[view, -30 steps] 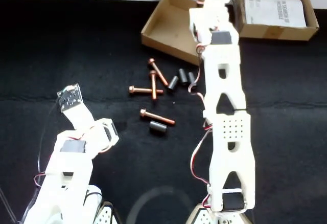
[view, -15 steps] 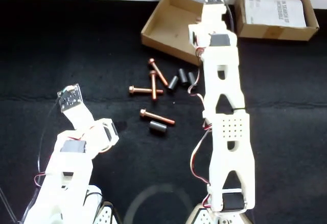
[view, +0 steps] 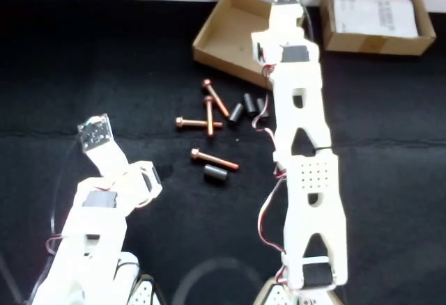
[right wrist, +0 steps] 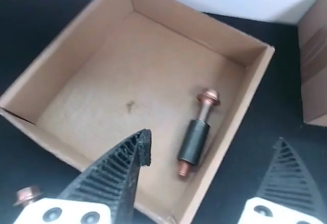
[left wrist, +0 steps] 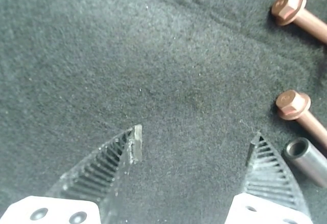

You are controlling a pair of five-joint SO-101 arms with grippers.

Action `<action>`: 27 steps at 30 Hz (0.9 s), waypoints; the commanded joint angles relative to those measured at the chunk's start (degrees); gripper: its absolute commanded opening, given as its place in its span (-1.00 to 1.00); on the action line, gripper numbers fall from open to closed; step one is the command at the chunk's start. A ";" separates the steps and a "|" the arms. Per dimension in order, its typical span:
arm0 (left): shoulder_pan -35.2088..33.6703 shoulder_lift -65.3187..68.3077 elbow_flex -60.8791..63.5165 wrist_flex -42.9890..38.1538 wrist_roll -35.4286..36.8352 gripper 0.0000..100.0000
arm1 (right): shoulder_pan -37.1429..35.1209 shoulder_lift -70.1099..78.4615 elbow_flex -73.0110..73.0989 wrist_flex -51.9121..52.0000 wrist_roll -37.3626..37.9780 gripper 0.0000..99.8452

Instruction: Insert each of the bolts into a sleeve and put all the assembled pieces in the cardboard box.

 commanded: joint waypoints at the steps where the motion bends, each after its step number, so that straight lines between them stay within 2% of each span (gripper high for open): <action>1: -0.40 0.04 -0.66 -0.88 -0.18 -0.34 | -0.75 -2.33 -5.67 5.49 0.35 -0.29; 6: -0.40 0.04 -0.66 -0.88 -0.18 -0.34 | -3.56 -5.05 -15.96 25.63 0.26 -0.29; 11: -0.40 0.04 -0.66 -0.88 -0.18 -0.34 | -6.55 -7.25 -27.30 40.48 0.26 -0.29; 17: -0.40 0.04 -0.66 -0.88 -0.18 -0.34 | -7.43 -13.67 -28.18 41.54 -3.96 -0.29; 20: -0.40 -0.04 -0.66 -0.88 -0.18 -0.34 | -7.60 -17.98 -19.82 41.63 -7.21 -0.29; 23: -0.40 -0.22 -0.57 -0.88 -0.18 -0.34 | -7.34 -25.54 -3.82 41.63 -10.02 -0.29; 27: -0.40 -0.31 -0.48 -0.88 -0.18 -0.34 | -7.60 -37.05 20.09 41.27 -10.02 -0.29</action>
